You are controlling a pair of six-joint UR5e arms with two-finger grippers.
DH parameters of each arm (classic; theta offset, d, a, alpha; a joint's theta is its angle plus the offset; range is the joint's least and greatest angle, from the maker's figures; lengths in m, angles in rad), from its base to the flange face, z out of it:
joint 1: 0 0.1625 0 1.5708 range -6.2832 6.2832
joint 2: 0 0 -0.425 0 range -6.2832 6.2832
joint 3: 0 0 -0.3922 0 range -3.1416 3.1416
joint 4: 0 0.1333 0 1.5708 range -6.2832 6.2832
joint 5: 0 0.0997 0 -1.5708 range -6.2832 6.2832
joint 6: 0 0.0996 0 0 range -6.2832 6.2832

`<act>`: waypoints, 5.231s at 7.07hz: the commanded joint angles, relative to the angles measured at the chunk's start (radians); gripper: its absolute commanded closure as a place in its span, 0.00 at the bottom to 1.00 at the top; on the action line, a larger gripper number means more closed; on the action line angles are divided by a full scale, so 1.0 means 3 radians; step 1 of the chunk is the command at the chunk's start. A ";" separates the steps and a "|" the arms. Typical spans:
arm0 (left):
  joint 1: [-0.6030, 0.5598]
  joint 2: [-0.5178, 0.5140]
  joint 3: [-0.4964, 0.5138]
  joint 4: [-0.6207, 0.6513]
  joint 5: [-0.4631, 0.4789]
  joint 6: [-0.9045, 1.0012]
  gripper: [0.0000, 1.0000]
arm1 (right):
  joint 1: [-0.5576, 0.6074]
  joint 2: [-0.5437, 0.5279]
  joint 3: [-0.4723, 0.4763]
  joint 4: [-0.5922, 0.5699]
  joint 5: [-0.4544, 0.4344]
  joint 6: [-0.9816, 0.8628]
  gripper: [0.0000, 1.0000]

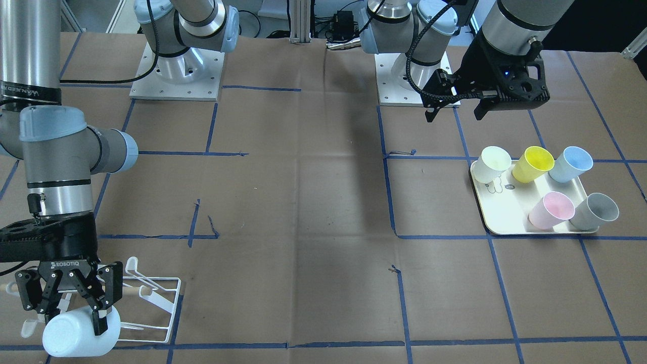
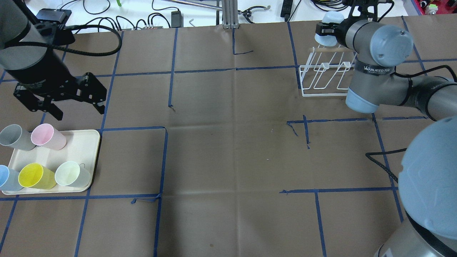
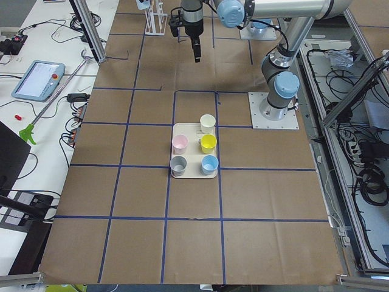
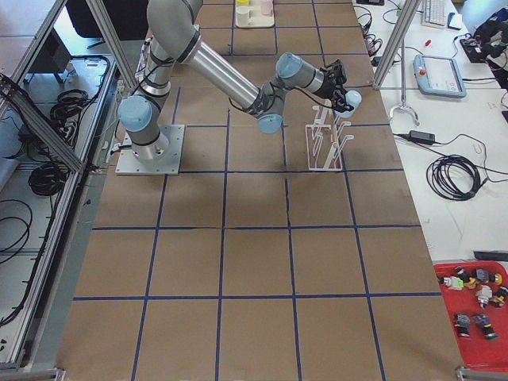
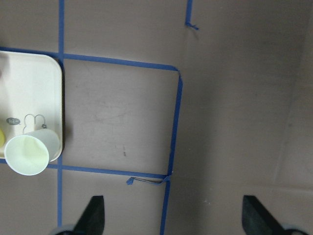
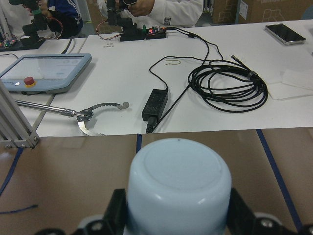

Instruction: Transfer IKEA cup to right arm and place on rack

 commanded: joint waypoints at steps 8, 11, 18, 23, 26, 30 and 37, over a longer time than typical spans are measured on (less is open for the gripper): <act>0.1133 -0.0096 -0.1264 0.1279 0.0006 0.1369 0.01 | 0.0060 -0.0105 -0.0020 0.0041 0.0002 0.0052 0.00; 0.1122 -0.0256 -0.1684 0.1832 0.0016 0.1379 0.01 | 0.0162 -0.0605 0.0021 0.0255 0.0073 0.0103 0.00; 0.1133 -0.0404 -0.1844 0.2044 0.0128 0.1405 0.58 | 0.0883 -0.1612 0.1046 0.0296 0.0135 0.4123 0.00; 0.1133 -0.0333 -0.1747 0.2065 0.0185 0.1410 1.00 | 0.0920 -0.1854 0.1299 0.0296 0.0155 0.4489 0.00; 0.1092 -0.0287 -0.1034 0.1373 0.0108 0.1410 1.00 | 0.0925 -0.1839 0.1299 0.0296 0.0186 0.4496 0.00; 0.0923 -0.0546 0.0394 0.0137 0.0067 0.1410 1.00 | 0.1012 -0.1757 0.1299 -0.0117 0.0227 0.4592 0.00; 0.0892 -0.0803 0.0268 0.1807 -0.2578 0.2048 1.00 | 0.1012 -0.1517 0.1350 -0.0701 0.0401 0.4767 0.01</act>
